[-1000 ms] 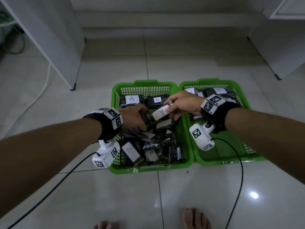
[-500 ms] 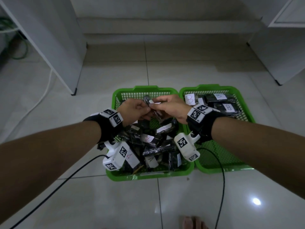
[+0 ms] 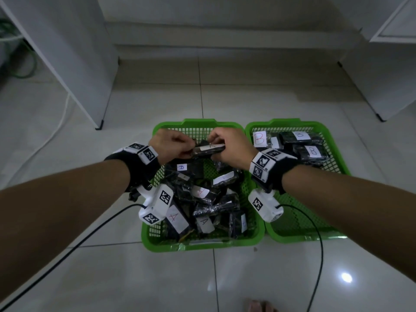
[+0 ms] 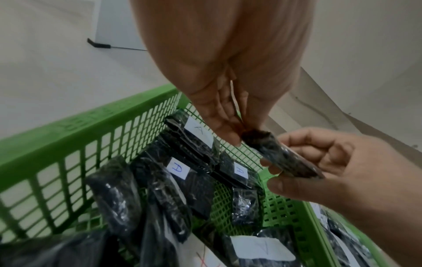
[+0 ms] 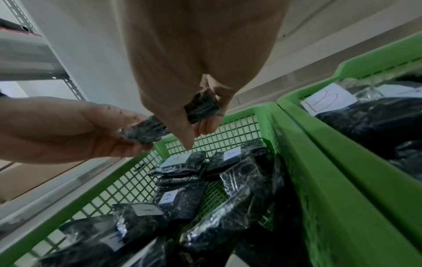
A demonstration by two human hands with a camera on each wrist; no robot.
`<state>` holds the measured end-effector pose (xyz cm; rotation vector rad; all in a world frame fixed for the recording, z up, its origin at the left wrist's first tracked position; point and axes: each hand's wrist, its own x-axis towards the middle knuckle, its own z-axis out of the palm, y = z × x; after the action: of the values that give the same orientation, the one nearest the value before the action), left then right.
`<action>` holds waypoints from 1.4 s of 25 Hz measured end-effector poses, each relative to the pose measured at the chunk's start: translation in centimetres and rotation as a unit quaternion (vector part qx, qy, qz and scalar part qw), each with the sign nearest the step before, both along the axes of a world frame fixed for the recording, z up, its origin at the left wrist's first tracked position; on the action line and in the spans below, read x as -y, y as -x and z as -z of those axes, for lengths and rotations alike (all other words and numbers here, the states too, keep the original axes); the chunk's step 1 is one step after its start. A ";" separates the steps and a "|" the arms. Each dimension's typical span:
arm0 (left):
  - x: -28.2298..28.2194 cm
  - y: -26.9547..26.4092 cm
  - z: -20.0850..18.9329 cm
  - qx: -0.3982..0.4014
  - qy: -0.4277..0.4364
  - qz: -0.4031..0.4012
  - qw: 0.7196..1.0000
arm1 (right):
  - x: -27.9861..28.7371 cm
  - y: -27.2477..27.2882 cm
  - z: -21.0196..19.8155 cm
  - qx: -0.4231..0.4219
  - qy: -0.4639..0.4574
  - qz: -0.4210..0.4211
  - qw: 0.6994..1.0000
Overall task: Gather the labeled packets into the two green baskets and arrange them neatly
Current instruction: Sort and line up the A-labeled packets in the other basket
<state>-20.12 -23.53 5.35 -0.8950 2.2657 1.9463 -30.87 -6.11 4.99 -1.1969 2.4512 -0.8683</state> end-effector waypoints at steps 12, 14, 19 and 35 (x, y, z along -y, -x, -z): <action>4.0 -2.1 1.6 0.039 0.282 0.108 0.952 | 0.7 0.6 1.7 -0.152 -0.312 -0.040 0.937; 3.5 -1.9 1.8 0.047 0.294 0.118 0.947 | 1.3 0.2 2.0 -0.166 -0.330 -0.049 0.928; 2.6 -1.9 1.7 0.057 0.306 0.150 0.938 | 1.7 1.0 2.5 -0.117 -0.332 -0.015 0.936; 1.7 -3.0 -2.1 0.106 0.238 0.219 0.941 | -1.4 -3.3 -2.1 0.353 -0.200 -0.082 0.910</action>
<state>-17.10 -25.23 7.44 -0.5148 2.5578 1.0922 -27.60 -4.71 7.09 -0.7438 1.7853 -0.5684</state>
